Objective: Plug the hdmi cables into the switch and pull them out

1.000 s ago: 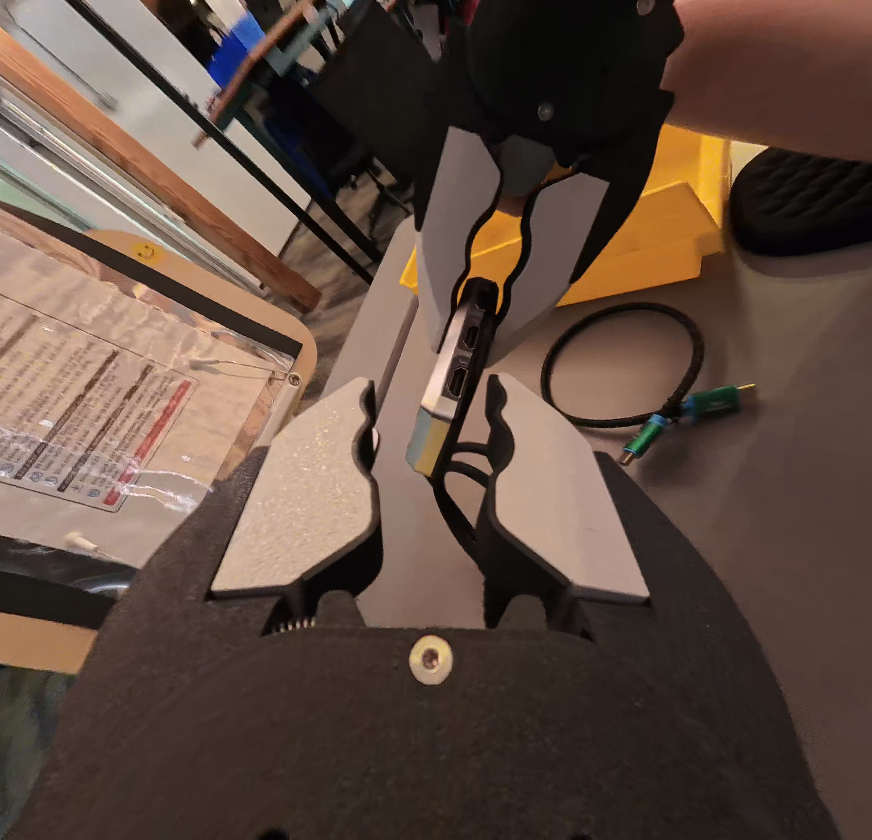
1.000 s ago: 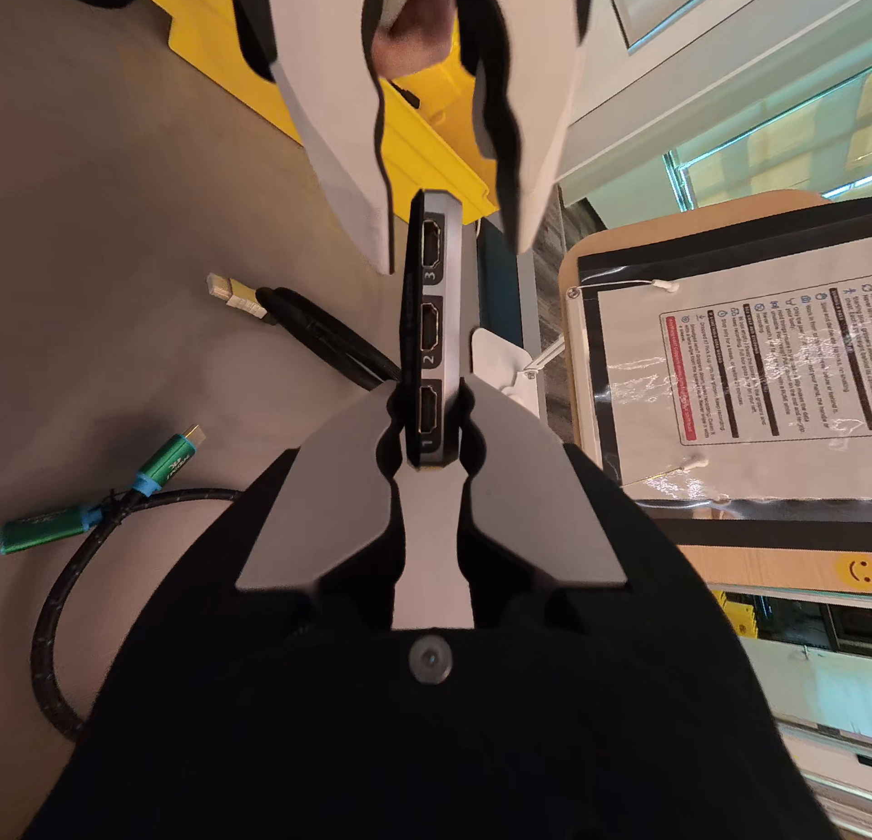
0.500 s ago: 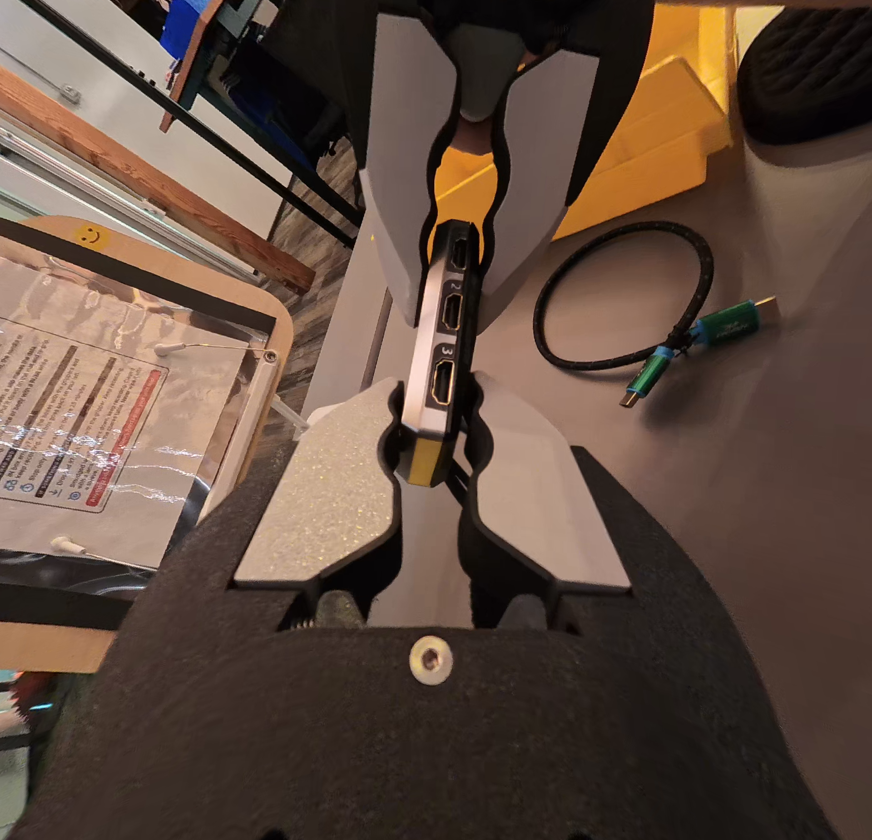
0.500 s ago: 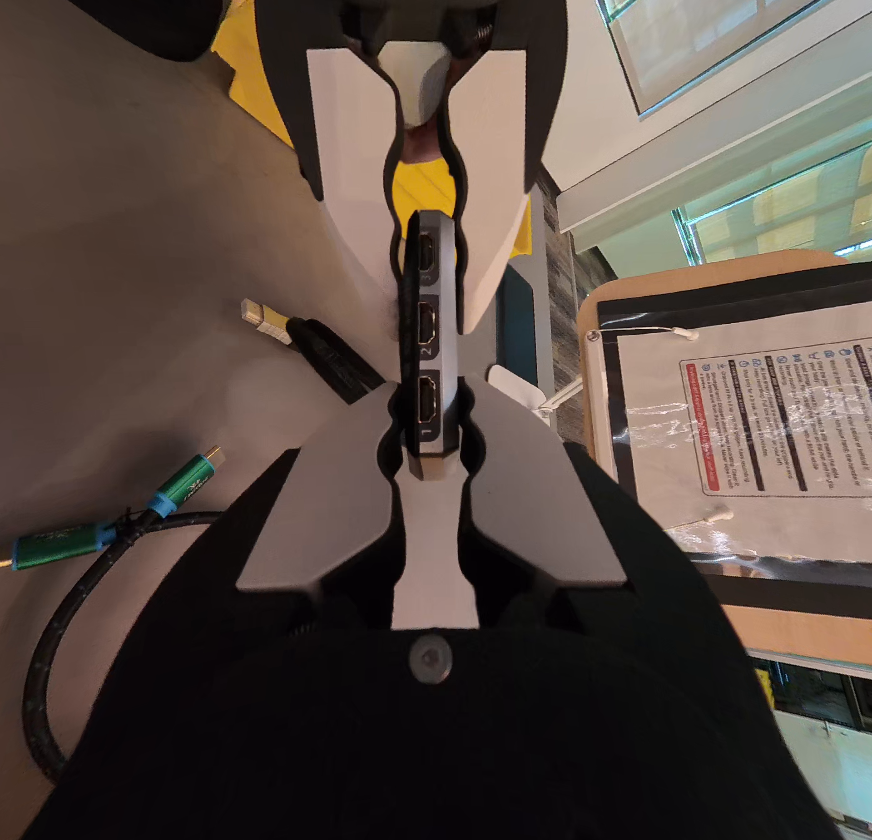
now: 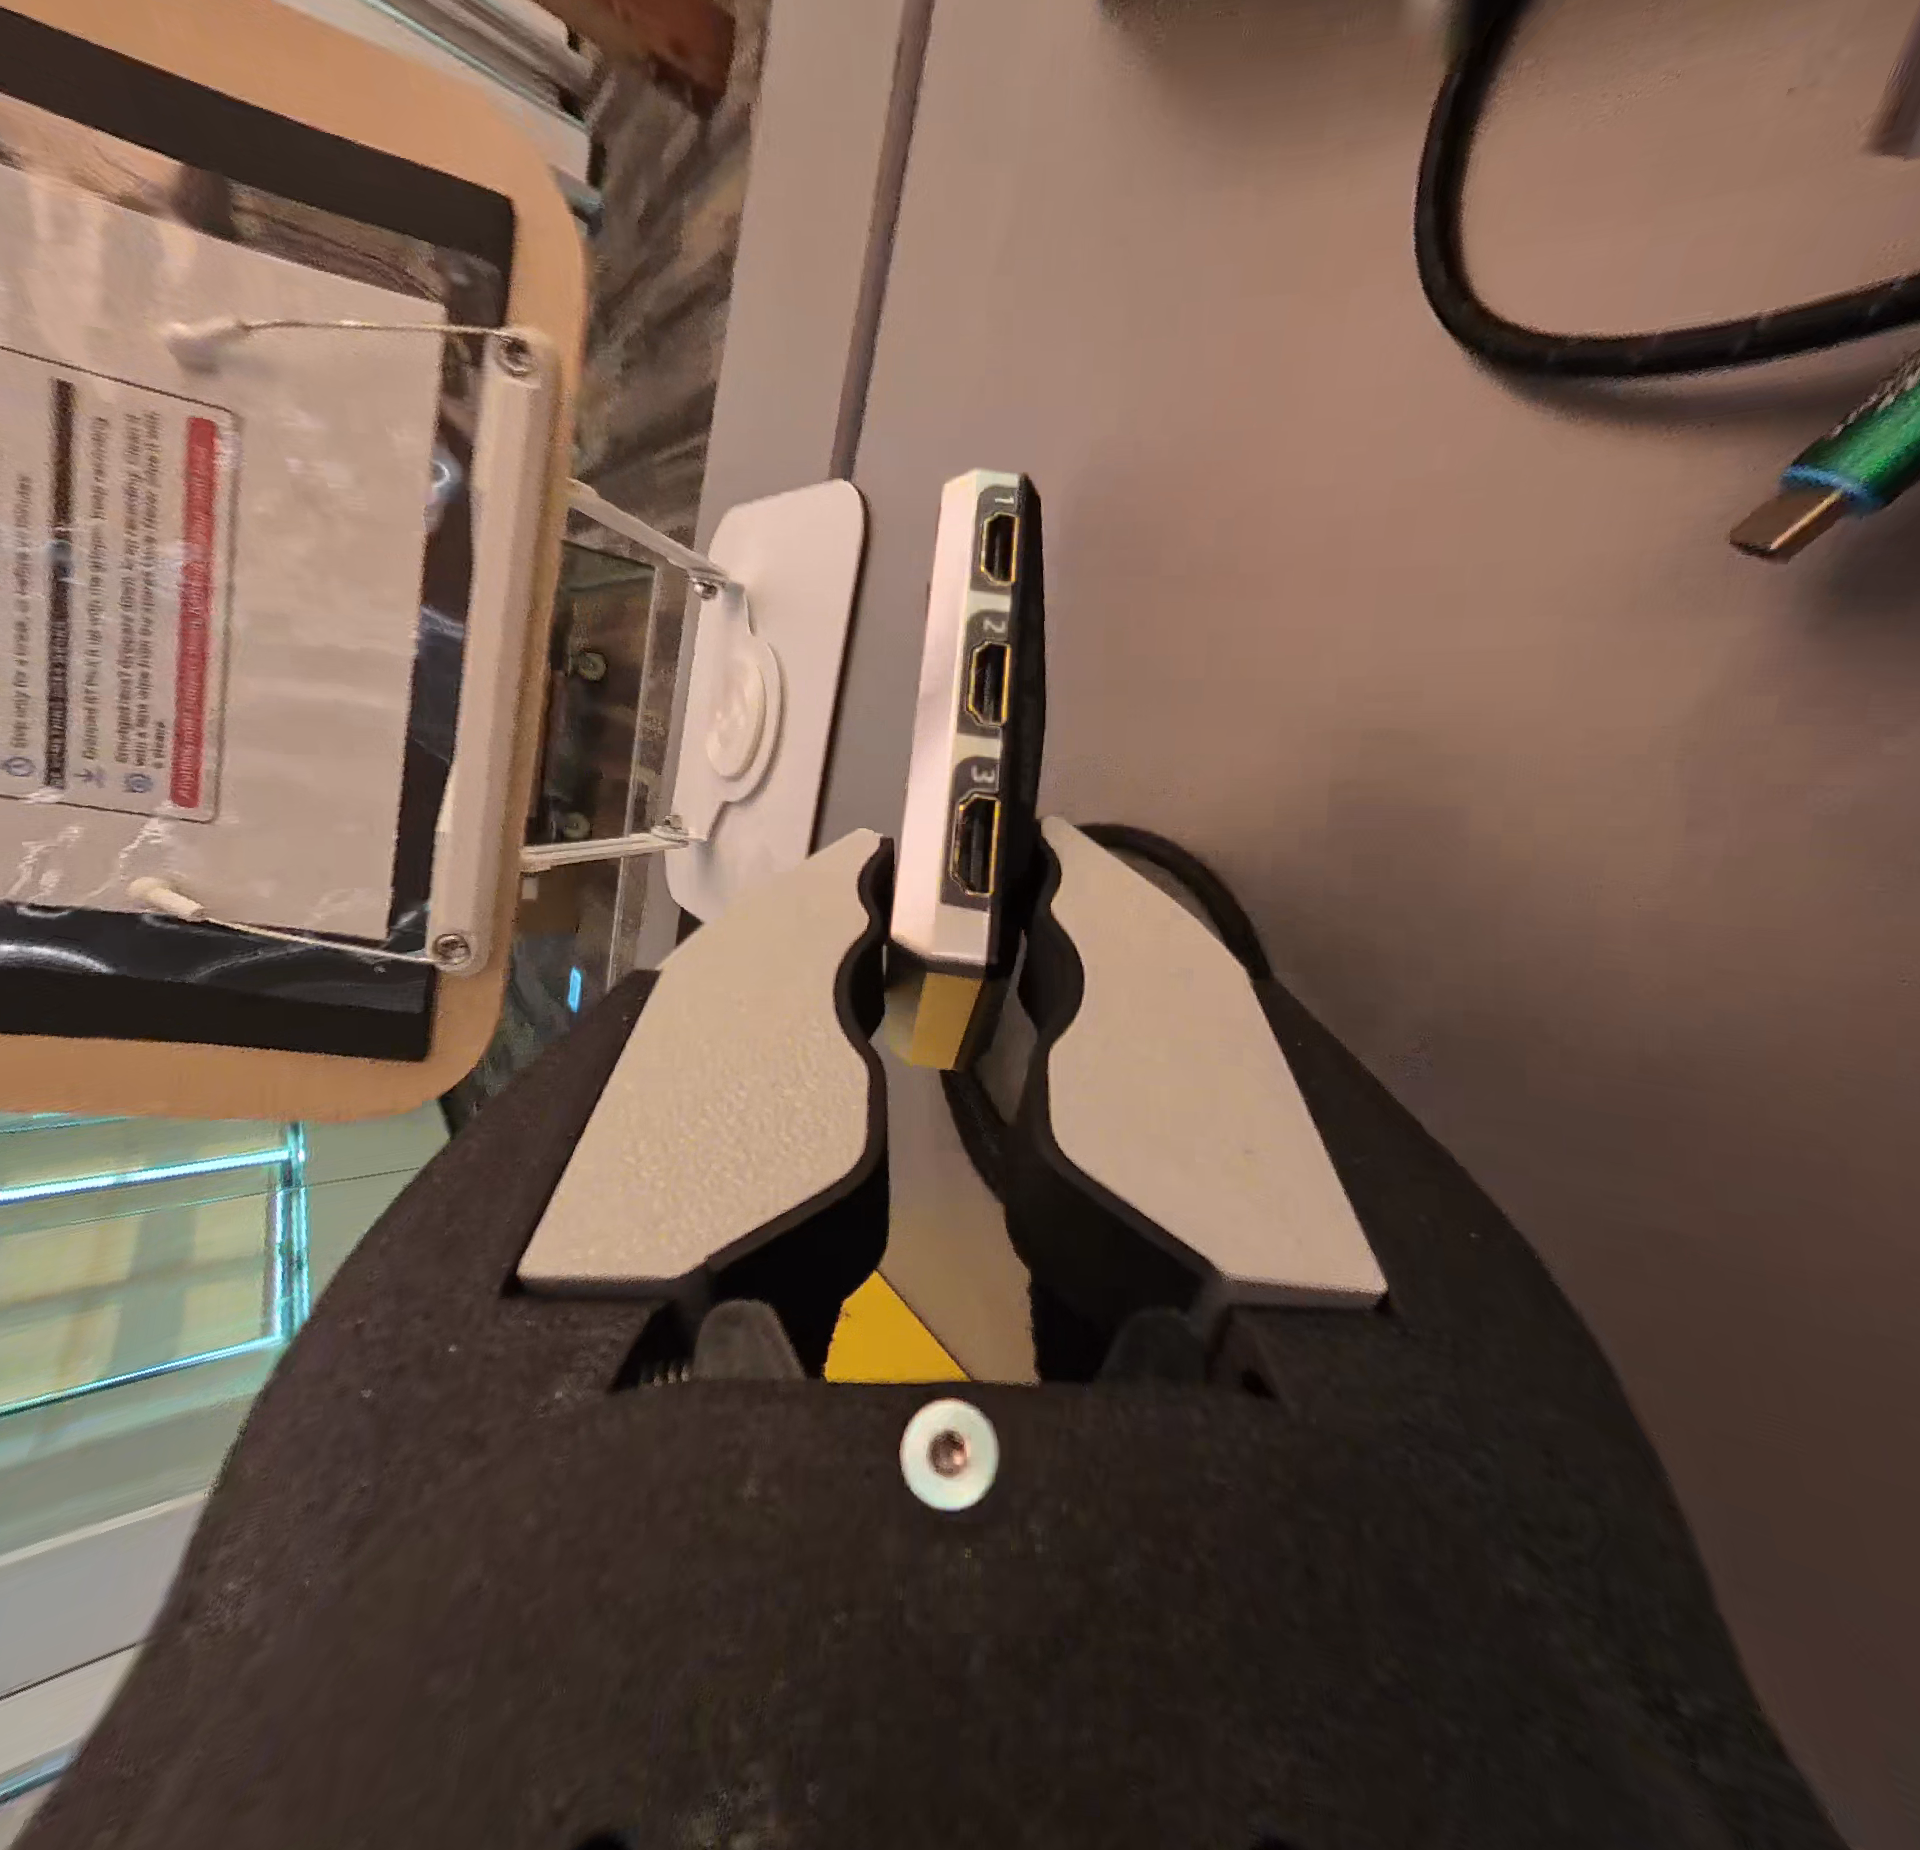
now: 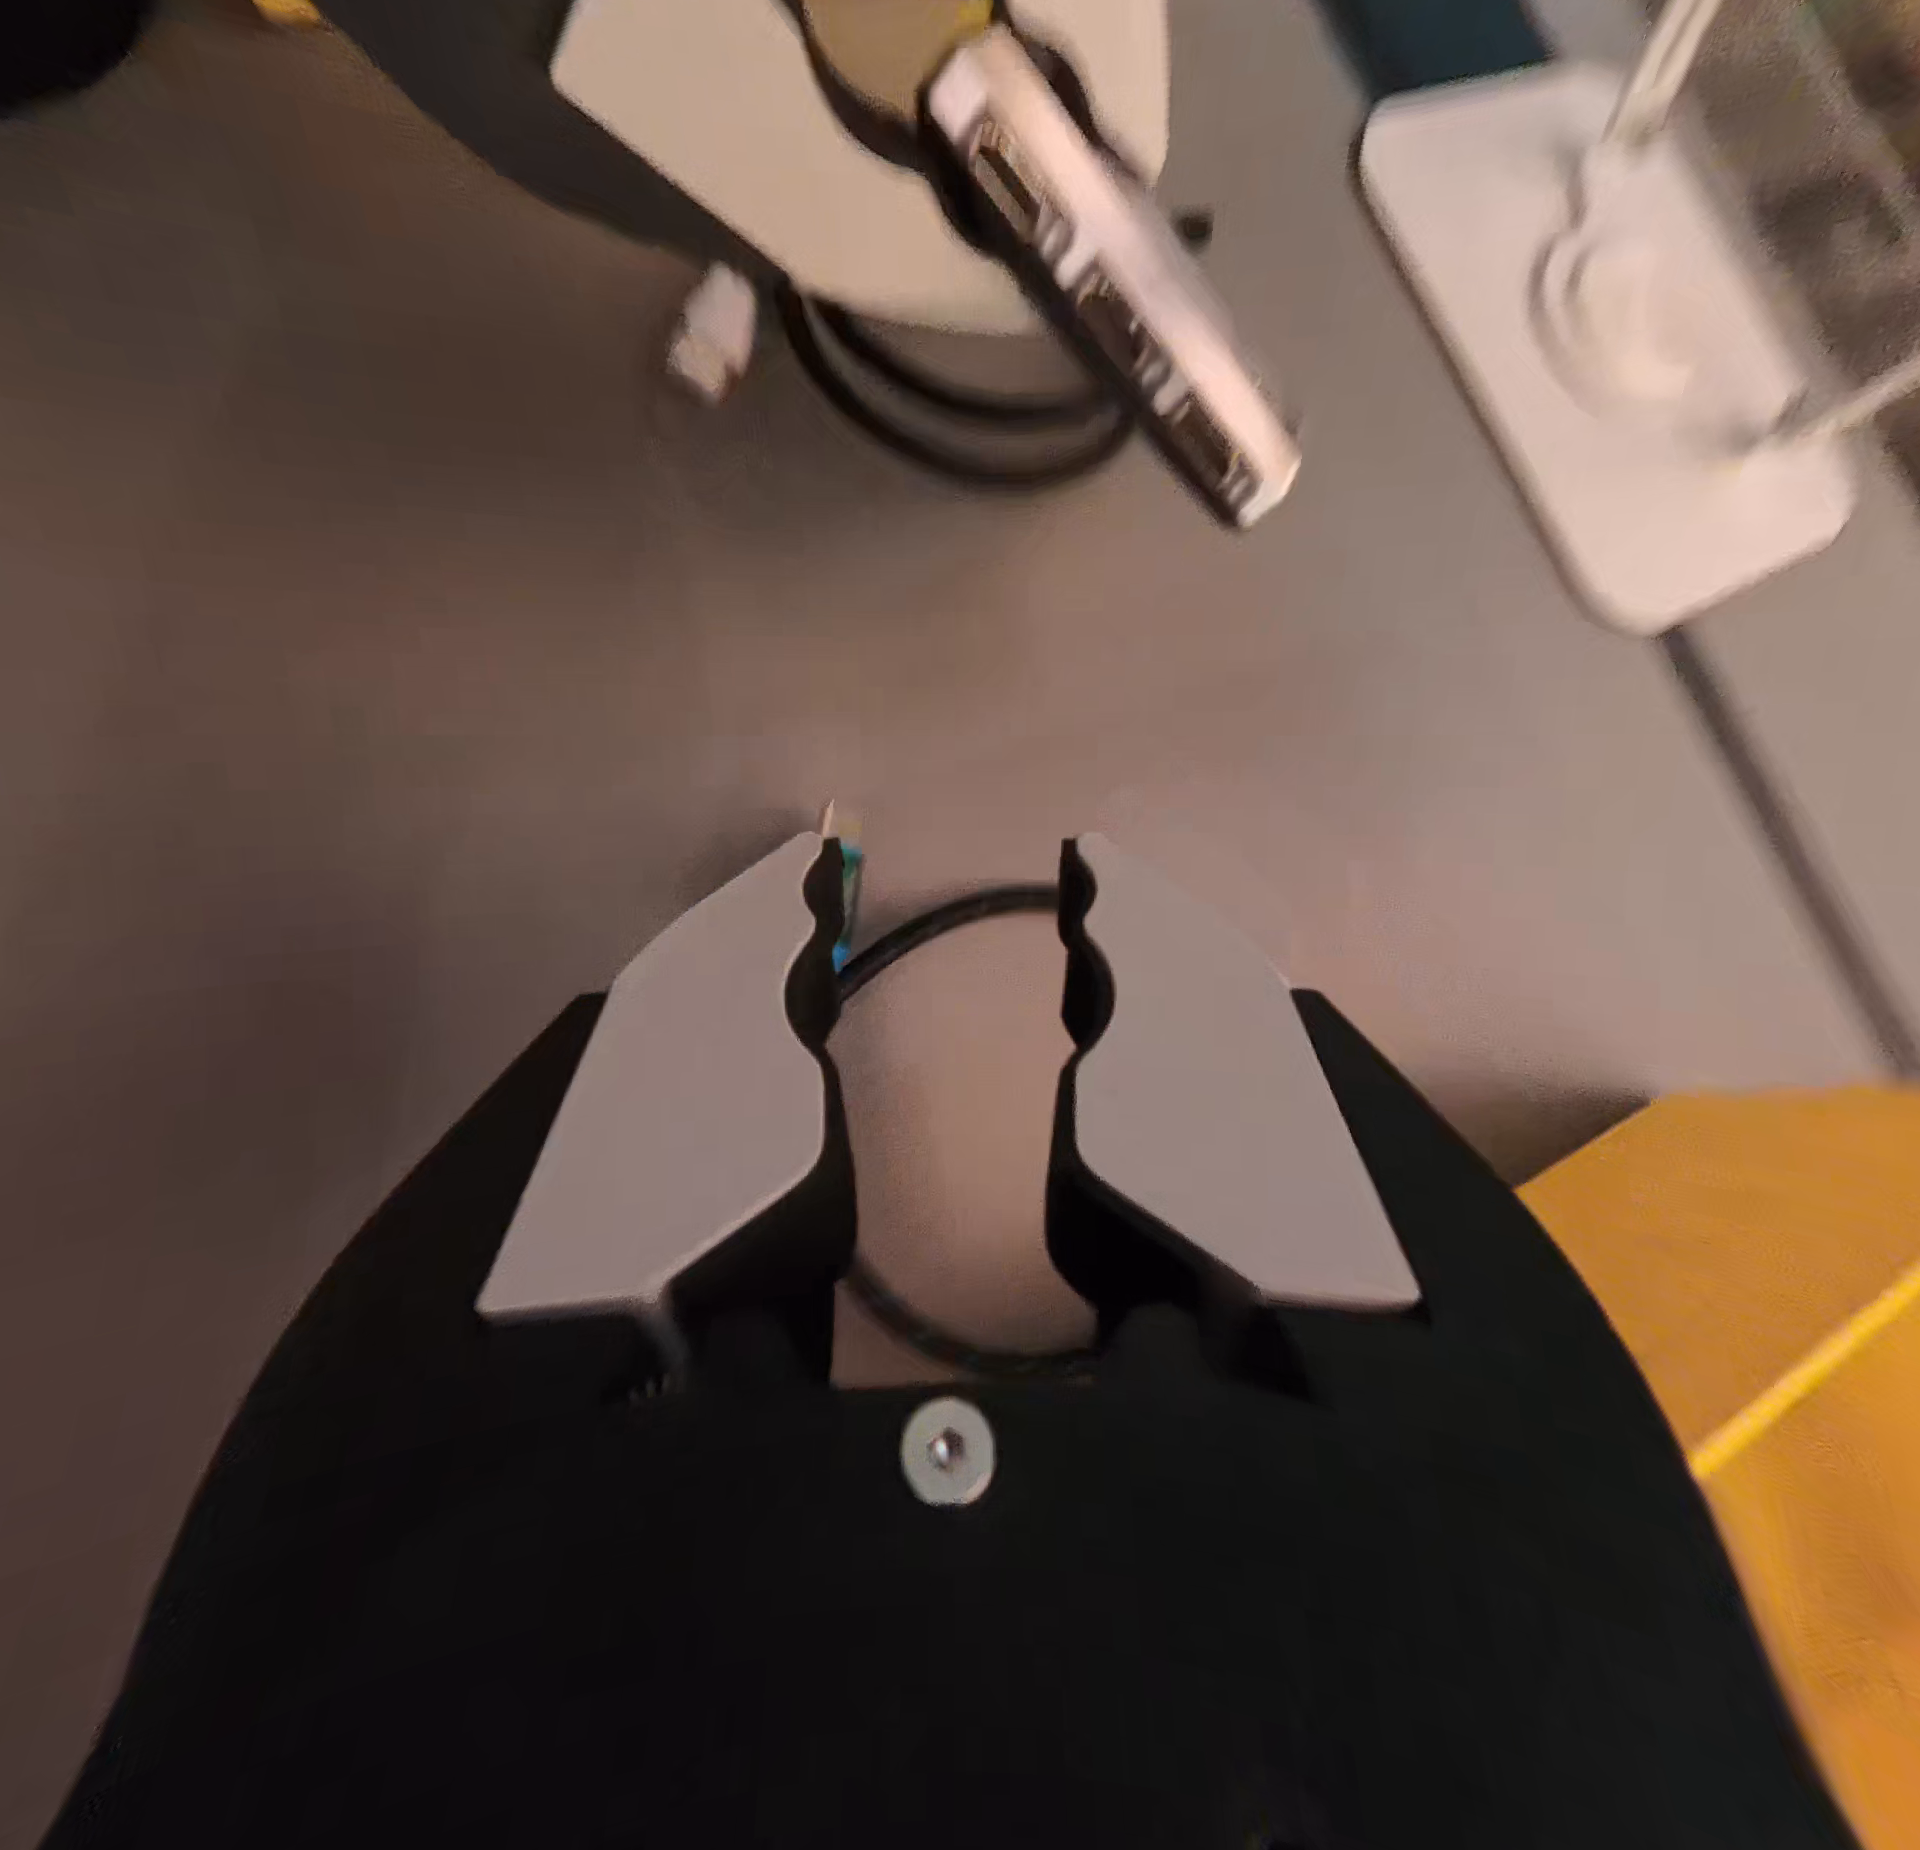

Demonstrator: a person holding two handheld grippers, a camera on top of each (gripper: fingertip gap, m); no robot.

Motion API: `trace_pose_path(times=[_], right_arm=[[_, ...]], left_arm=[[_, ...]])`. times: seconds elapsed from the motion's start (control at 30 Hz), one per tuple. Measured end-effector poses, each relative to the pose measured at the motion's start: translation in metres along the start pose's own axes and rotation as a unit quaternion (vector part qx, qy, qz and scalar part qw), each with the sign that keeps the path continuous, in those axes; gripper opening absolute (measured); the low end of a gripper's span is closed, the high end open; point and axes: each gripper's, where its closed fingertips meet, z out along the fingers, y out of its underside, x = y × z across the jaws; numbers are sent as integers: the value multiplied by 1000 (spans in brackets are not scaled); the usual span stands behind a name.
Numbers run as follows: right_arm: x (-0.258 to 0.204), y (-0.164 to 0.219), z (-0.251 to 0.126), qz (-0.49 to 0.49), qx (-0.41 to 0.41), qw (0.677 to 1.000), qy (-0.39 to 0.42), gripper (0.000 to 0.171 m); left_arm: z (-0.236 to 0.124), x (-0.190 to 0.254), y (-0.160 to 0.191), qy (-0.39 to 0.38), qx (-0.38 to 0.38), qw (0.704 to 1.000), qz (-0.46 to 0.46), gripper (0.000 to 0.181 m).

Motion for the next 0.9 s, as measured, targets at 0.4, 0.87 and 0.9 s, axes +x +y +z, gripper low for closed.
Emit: trace_pose_path(times=[0.4, 0.87, 0.9], right_arm=[[-24, 61, 28, 181, -76, 980, 15, 36], [-16, 39, 0, 169, -14, 985, -8, 12], [-13, 28, -9, 175, 8, 984, -20, 12]], left_arm=[[29, 41, 1, 38, -16, 999, -1, 27], [40, 48, 1, 70, 4, 991, -114, 33], [39, 48, 1, 76, 9, 989, -125, 33]])
